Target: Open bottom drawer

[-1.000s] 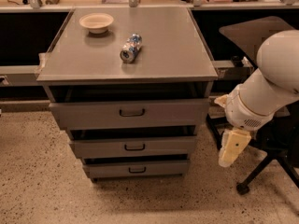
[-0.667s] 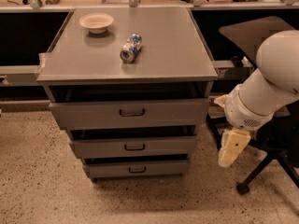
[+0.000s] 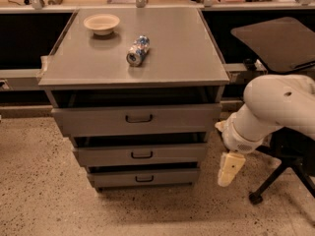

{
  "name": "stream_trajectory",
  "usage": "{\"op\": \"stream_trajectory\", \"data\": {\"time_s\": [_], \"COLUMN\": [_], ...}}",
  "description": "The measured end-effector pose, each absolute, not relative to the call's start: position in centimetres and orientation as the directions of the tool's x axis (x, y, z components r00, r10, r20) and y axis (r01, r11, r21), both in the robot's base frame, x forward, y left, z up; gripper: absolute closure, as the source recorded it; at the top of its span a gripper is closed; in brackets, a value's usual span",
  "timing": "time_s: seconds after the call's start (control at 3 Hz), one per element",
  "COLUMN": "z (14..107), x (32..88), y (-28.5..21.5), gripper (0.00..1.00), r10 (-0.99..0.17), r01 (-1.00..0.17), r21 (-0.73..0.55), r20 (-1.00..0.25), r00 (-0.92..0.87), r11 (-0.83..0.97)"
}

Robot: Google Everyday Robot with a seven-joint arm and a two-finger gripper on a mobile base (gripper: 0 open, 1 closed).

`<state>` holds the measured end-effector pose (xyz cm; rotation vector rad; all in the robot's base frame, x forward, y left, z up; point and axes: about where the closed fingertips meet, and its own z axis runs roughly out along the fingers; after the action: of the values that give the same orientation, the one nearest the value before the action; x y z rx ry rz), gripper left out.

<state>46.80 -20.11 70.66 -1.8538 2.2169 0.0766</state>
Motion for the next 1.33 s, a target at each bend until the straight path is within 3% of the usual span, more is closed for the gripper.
{"op": "stream_trajectory", "data": {"time_s": [0.33, 0.67, 1.0, 1.33], "z": [62.6, 60.9, 58.4, 52.1], "x": [48.2, 48.2, 49.8, 52.5], "y": [-20.0, -19.8, -21.0, -24.2], "gripper": [0.00, 0.00, 0.00, 0.00], "r10": [-0.969, -0.967, -0.991, -0.993], "r01": [-0.992, -0.994, -0.998, -0.998], "r21": [-0.116, -0.105, -0.054, -0.062], "r20": [-0.247, -0.256, -0.133, -0.118], "r00": [-0.026, -0.006, -0.029, -0.020], "r11": [0.057, 0.034, 0.037, 0.028]}}
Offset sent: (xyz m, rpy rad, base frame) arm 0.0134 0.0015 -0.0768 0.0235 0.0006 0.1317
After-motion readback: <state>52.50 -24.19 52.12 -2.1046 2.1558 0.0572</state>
